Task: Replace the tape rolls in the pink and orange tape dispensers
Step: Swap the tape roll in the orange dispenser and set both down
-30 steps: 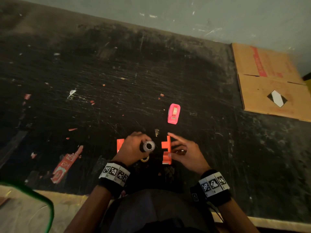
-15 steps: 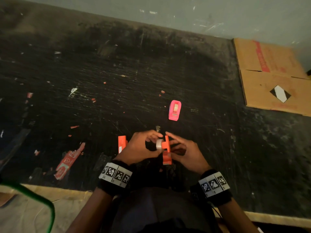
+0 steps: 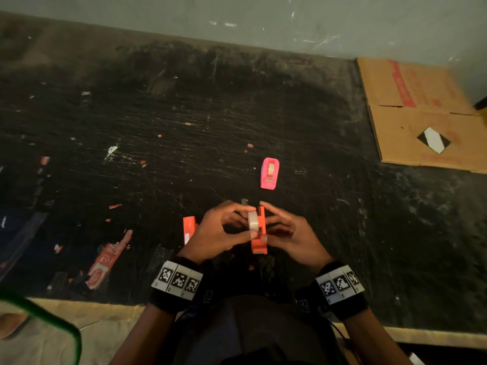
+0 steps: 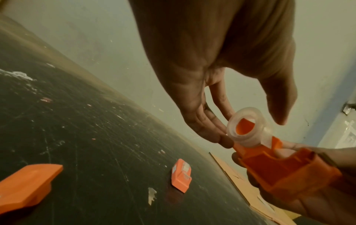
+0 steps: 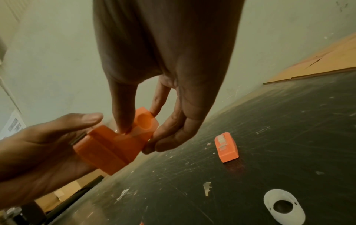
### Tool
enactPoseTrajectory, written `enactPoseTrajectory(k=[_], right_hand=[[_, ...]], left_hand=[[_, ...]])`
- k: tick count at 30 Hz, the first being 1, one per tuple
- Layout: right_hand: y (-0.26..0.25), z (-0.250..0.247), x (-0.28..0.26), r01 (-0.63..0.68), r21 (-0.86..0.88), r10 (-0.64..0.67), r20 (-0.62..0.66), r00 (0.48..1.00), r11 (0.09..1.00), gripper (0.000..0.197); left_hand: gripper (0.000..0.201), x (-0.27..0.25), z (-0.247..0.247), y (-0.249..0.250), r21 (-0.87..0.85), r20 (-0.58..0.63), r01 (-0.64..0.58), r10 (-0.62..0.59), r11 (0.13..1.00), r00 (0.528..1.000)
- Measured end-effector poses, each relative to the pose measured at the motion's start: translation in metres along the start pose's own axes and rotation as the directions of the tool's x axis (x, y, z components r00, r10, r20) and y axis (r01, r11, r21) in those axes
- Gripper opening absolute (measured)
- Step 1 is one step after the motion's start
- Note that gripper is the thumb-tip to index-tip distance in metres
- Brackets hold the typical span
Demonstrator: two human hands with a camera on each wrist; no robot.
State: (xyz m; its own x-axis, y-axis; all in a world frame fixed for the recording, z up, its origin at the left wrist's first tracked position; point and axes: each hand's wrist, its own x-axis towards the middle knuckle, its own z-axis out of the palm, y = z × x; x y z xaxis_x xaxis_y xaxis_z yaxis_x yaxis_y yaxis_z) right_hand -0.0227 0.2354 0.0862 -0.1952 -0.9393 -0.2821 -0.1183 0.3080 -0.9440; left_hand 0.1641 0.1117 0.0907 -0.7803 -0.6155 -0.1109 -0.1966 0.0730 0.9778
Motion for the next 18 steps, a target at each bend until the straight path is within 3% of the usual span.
enactPoseTrajectory(k=[18], right_hand=[[-0.015, -0.003, 0.000, 0.003, 0.108, 0.000, -0.031, 1.000, 0.994, 0.079]], left_hand=[[0.047, 0.001, 0.005, 0.019, -0.171, -0.125, -0.001, -0.021, 0.985, 0.992]])
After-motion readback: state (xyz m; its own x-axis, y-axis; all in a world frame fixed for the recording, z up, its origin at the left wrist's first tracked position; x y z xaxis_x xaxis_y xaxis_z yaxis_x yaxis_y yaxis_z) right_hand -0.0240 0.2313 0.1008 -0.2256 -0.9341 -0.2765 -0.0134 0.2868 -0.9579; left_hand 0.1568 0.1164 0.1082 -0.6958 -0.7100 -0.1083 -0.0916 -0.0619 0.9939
